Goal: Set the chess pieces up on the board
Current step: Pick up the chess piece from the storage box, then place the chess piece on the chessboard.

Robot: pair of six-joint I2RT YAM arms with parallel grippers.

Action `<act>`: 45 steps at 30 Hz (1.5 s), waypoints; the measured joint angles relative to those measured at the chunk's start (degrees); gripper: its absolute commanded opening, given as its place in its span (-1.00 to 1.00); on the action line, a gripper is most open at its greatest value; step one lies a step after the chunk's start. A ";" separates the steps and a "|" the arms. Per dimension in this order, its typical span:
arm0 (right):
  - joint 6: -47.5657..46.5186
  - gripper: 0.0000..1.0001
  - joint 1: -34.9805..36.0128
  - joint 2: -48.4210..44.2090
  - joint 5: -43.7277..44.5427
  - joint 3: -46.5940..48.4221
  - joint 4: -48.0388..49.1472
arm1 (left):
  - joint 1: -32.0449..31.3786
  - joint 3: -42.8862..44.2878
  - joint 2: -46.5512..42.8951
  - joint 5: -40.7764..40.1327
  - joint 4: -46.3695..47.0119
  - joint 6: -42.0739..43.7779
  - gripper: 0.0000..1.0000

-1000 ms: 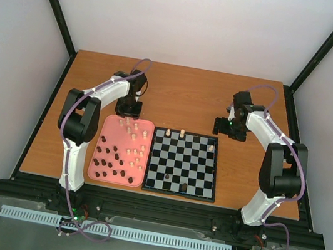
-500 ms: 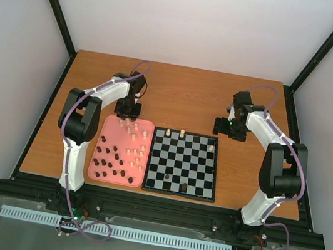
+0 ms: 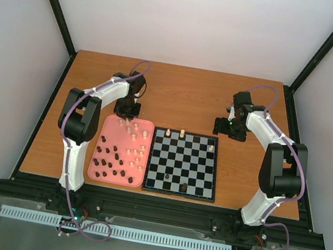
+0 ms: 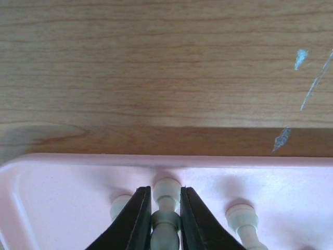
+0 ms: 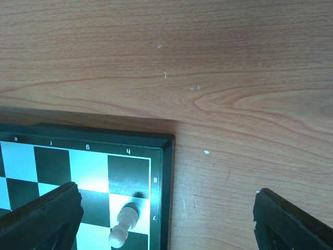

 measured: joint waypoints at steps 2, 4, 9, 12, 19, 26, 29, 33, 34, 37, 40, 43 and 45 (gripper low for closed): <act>0.00 0.78 0.00 0.00 0.02 0.00 0.00 | 0.00 0.00 0.00 -0.02 0.00 0.02 -0.82; 0.00 0.78 0.00 0.00 0.02 0.00 0.00 | 0.00 0.04 0.00 -0.20 -0.07 0.00 -0.91; 0.00 0.77 0.00 0.00 0.02 0.00 -0.02 | 0.00 1.36 0.00 -0.48 -1.36 0.00 -0.94; 0.00 0.77 0.00 0.00 0.02 0.00 -0.02 | 0.00 2.84 -0.02 -0.66 -2.38 -0.02 -0.94; 0.00 0.77 0.00 0.00 0.04 0.00 -0.04 | -0.55 9.25 -1.60 0.90 -5.73 -0.48 -0.93; 0.04 0.76 0.00 0.00 0.22 0.02 -0.02 | -8.24 18.08 -2.23 2.54 -8.81 -1.27 -0.94; 0.04 0.77 0.00 0.00 0.26 0.02 -0.04 | -13.55 23.56 -0.68 4.22 -9.22 -1.55 -0.94; 0.02 0.77 0.00 0.00 0.59 0.02 -0.07 | -19.04 30.21 3.41 5.97 -9.90 -1.57 -0.94; 0.02 0.77 0.00 0.00 0.72 0.00 -0.04 | -19.82 31.61 4.59 6.21 -10.19 -1.57 -0.94; 0.02 0.77 0.00 0.00 1.05 0.00 -0.07 | -21.35 34.49 8.15 6.86 -11.15 -1.53 -0.93; 0.02 0.77 0.00 0.00 1.18 0.00 -0.07 | -22.08 34.88 10.49 6.95 -11.61 -1.49 -0.94; 0.02 0.77 0.00 -0.02 1.31 0.00 -0.04 | -22.34 34.88 12.28 6.97 -12.13 -1.40 -0.94; 0.02 0.77 0.00 -0.09 1.31 -0.09 -0.02 | -22.32 34.88 12.92 6.95 -12.17 -1.16 -0.94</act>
